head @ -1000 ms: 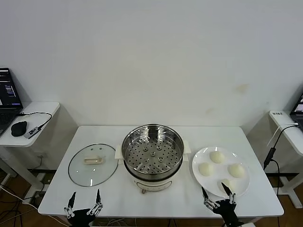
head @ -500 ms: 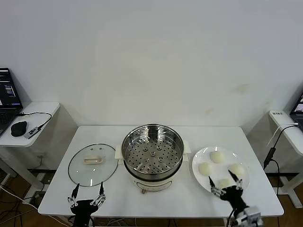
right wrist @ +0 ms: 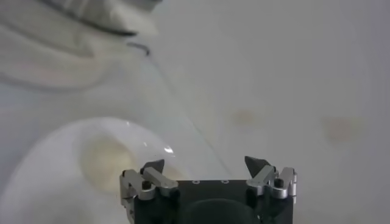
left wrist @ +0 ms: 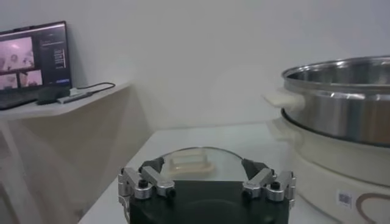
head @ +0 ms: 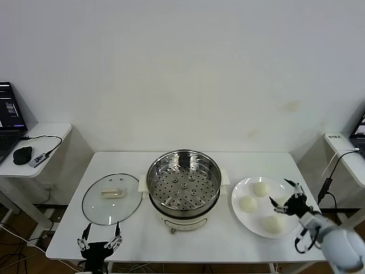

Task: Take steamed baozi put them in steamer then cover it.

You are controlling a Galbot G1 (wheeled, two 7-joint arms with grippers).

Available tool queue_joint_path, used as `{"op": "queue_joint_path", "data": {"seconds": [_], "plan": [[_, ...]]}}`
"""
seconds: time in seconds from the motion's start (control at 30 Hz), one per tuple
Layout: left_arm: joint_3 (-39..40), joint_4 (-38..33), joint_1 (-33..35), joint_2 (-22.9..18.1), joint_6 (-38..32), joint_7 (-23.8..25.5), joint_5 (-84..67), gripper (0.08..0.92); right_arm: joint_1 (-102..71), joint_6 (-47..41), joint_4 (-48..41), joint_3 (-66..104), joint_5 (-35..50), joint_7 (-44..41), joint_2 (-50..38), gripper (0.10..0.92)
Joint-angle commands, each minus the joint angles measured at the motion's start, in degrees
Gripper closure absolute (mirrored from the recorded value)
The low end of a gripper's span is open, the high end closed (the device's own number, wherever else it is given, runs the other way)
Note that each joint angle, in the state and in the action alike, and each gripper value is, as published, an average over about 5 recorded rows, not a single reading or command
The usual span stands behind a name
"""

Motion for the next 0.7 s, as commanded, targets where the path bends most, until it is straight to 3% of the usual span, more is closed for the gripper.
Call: {"op": "queue_joint_path", "data": {"seconds": [0.03,0.3,0.47,0.7], "plan": [[-0.47,0.54,-0.45,-0.12,0.45,0.46,0.36,0.177,11.72,-0.46,-6.39,-7.57,-5.17,-9.94,-11.26,0.203],[-1.41,0.96,0.4,0.01,-0.08,0.2,0.16,0.177,36.13,-0.23,-16.04,-34.67,1.23,-20.01,-18.79,0.203],[-1.95,1.14,0.09,0.07,-0.09,0.26,0.1,0.177,54.47,3.21,-24.43,-54.3,2.64,-24.2,-16.98,0.203],[-2.26,1.55,-0.66,0.1,0.05,0.45,0.05,0.177,63.55,5.51,-31.42,-65.35,3.83,-27.89,-12.26,0.203]]}}
